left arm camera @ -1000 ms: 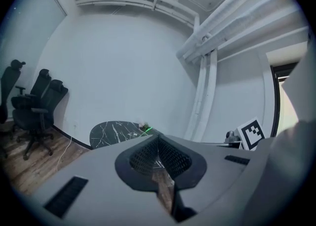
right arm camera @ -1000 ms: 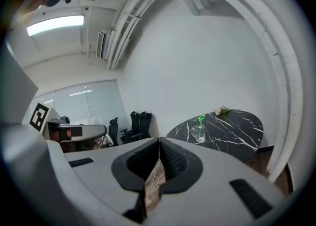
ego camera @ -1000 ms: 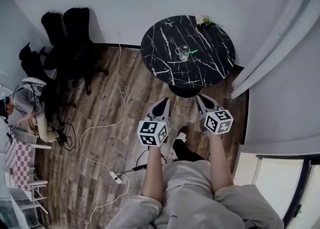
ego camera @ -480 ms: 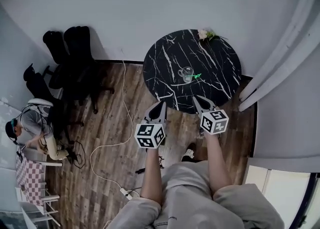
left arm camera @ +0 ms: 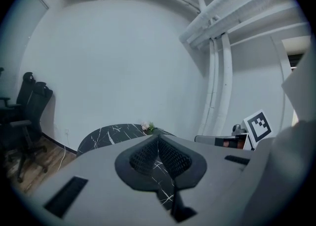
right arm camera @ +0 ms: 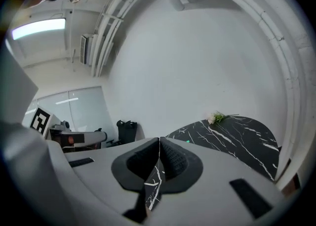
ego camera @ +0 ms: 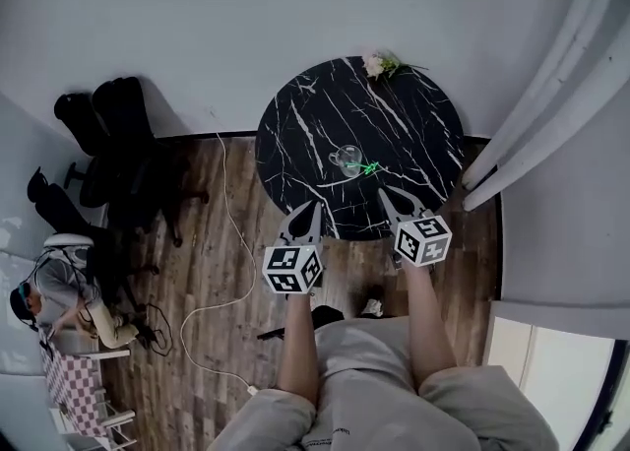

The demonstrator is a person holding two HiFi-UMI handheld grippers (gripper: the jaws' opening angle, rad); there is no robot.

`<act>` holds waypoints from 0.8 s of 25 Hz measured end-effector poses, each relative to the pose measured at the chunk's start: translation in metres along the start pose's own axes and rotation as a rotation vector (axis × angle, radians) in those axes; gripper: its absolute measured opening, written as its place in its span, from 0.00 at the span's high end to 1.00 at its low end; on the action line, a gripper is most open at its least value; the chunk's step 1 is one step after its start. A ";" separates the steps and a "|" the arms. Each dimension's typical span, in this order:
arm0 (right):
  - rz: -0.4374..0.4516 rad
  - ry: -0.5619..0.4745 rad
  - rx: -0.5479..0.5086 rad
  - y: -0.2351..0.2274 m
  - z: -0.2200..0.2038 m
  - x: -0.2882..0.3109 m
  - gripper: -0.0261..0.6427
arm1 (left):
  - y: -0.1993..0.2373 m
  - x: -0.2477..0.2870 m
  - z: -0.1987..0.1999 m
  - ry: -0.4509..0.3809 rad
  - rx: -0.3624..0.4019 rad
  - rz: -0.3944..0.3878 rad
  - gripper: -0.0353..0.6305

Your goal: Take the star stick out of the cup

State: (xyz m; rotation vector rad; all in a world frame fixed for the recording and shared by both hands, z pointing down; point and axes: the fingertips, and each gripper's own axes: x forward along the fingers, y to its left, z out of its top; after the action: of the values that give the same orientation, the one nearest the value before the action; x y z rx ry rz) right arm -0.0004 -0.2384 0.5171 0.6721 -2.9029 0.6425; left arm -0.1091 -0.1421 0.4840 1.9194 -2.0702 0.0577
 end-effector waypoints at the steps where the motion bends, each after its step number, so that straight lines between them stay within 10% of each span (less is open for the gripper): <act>1: -0.015 0.014 0.007 -0.005 -0.007 -0.001 0.91 | 0.003 0.003 -0.002 0.008 -0.004 -0.001 0.91; 20: -0.371 0.022 0.182 -0.044 -0.070 0.063 0.91 | 0.074 0.106 0.055 0.024 0.079 -0.310 0.91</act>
State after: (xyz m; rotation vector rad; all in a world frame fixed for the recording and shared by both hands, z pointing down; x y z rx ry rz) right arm -0.0376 -0.2700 0.6092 1.1784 -2.6125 0.8570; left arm -0.1978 -0.2502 0.4729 2.2528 -1.7561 0.0925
